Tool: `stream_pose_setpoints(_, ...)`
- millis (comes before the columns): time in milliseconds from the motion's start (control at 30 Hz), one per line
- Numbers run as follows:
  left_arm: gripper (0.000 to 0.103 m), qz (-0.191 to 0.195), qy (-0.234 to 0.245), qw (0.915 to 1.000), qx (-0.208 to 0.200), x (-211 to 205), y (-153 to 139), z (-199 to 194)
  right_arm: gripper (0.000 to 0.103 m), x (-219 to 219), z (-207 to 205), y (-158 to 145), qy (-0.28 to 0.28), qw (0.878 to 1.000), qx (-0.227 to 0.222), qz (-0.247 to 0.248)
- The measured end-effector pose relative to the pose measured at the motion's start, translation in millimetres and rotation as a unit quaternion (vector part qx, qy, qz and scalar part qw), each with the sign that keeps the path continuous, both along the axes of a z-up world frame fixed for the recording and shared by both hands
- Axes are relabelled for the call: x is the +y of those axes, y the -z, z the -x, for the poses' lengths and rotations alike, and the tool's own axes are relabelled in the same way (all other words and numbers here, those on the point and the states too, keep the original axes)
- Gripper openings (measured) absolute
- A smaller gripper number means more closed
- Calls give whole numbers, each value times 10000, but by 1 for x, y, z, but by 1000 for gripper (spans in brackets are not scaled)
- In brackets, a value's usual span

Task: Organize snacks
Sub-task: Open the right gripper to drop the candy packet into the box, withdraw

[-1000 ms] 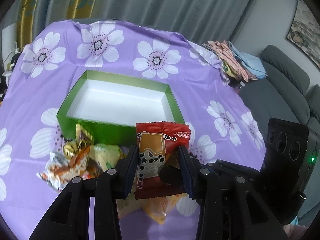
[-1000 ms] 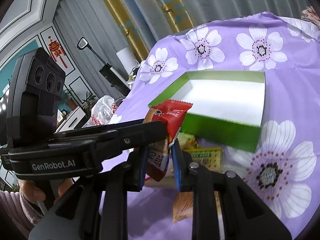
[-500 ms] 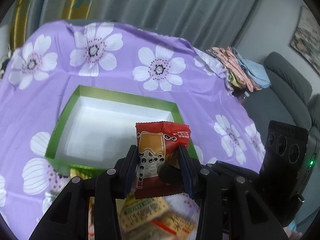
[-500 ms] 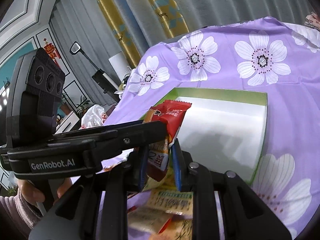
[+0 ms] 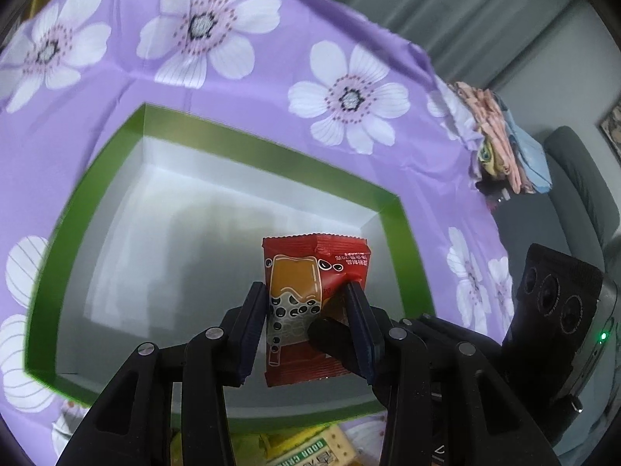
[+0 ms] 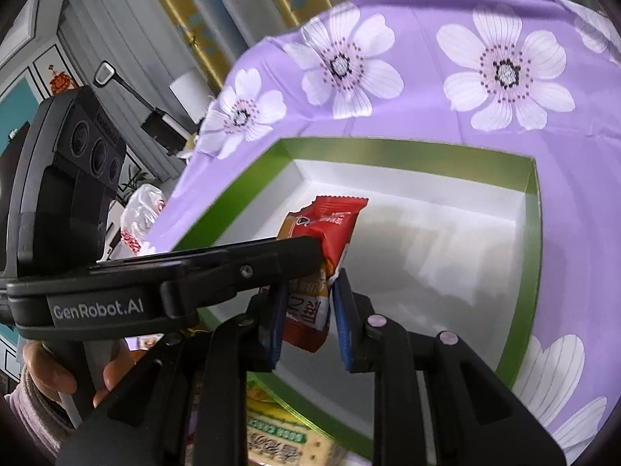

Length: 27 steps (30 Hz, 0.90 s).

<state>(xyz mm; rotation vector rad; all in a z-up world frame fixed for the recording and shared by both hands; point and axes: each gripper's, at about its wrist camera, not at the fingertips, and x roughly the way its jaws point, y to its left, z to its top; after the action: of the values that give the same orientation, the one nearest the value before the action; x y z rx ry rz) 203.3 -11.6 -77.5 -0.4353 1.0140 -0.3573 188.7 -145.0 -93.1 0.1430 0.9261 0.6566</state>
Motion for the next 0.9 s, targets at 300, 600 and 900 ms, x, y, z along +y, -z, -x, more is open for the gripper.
stream_pose_setpoints(300, 77, -80, -246, 9996, 115, 9, 10, -5, 59, -2, -4, 0, 258, 9988, -201, 359)
stream_pose_setpoints(600, 78, -228, -478, 9981, -301, 32, -24, 28, 64, -29, 27, -23, 405, 9978, -457, 240)
stream_pose_setpoints(900, 78, -217, -726, 9965, -355, 53, -35, 88, 66, -35, 86, -33, -141, 9987, -486, 42)
